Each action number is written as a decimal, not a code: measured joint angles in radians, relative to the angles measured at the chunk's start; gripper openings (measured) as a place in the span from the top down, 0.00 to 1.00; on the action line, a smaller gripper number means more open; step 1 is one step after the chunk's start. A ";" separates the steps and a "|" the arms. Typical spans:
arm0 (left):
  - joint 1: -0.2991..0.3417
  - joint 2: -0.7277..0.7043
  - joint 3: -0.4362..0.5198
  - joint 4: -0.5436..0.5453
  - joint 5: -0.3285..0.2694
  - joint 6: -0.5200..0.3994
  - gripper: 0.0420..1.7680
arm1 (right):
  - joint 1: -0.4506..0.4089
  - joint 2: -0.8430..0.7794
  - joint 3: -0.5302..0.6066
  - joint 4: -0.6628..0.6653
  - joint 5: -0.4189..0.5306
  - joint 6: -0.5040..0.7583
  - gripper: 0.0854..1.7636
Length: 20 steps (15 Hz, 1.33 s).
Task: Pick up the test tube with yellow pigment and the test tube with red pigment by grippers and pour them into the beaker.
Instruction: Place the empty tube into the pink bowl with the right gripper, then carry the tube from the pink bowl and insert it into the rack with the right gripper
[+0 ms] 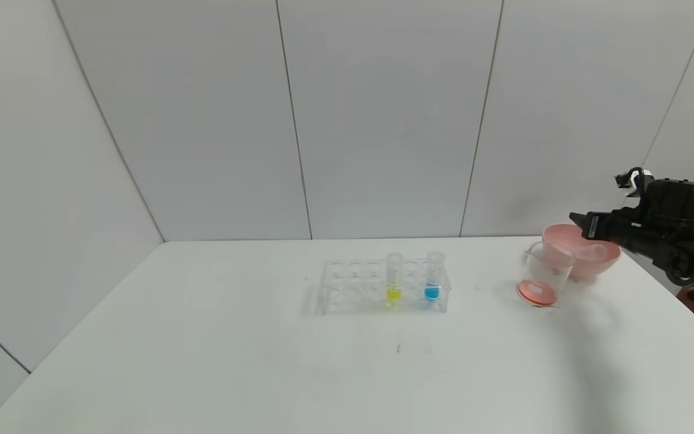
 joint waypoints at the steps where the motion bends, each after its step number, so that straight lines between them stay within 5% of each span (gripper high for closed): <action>1: 0.000 0.000 0.000 0.000 0.000 0.000 0.03 | -0.001 0.000 0.000 0.000 0.000 0.000 0.34; 11: 0.000 0.000 0.000 0.000 0.000 0.000 0.03 | 0.029 -0.160 0.059 0.046 -0.047 -0.018 0.12; 20: 0.000 0.000 0.000 0.000 0.000 0.000 0.03 | 0.219 -0.531 0.513 0.073 -0.051 0.015 0.06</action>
